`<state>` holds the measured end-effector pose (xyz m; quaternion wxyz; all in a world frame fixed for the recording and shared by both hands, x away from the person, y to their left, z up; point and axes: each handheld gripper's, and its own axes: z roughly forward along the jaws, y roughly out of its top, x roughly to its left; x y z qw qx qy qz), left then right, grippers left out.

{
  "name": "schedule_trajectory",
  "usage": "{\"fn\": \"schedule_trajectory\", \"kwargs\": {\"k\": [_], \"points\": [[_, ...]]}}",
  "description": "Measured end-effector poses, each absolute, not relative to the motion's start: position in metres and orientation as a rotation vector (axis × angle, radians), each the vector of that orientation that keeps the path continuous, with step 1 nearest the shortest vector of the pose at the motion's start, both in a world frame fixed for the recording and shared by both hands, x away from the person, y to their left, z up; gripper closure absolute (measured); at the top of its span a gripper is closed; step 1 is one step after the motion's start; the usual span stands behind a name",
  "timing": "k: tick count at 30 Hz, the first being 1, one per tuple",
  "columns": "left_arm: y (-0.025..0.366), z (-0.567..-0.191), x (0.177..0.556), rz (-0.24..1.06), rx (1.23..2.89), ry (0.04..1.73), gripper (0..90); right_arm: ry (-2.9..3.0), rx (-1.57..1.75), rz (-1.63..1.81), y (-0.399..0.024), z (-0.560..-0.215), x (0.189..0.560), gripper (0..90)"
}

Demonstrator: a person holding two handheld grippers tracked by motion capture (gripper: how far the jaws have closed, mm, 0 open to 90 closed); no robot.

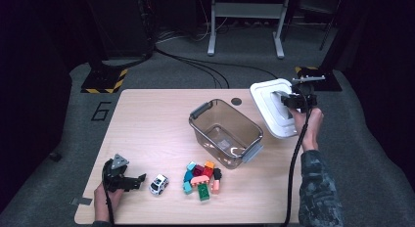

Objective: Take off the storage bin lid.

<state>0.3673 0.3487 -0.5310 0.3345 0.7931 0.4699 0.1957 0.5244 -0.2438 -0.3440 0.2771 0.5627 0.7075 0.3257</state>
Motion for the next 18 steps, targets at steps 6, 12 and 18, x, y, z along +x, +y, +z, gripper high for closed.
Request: {"fn": "schedule_trajectory", "kwargs": {"k": [6,12,18], "points": [[0.349,-0.531,0.367,0.511,2.069,1.227,0.2,1.873,1.554,0.851,-0.248,-0.357,0.529,67.5],[0.349,-0.531,0.367,0.511,2.069,1.228,0.2,1.855,1.577,0.837,-0.247,-0.373,0.534,67.5],[0.349,-0.531,0.367,0.511,2.069,1.228,0.2,1.846,1.608,0.836,-0.245,-0.389,0.536,67.5]]}}
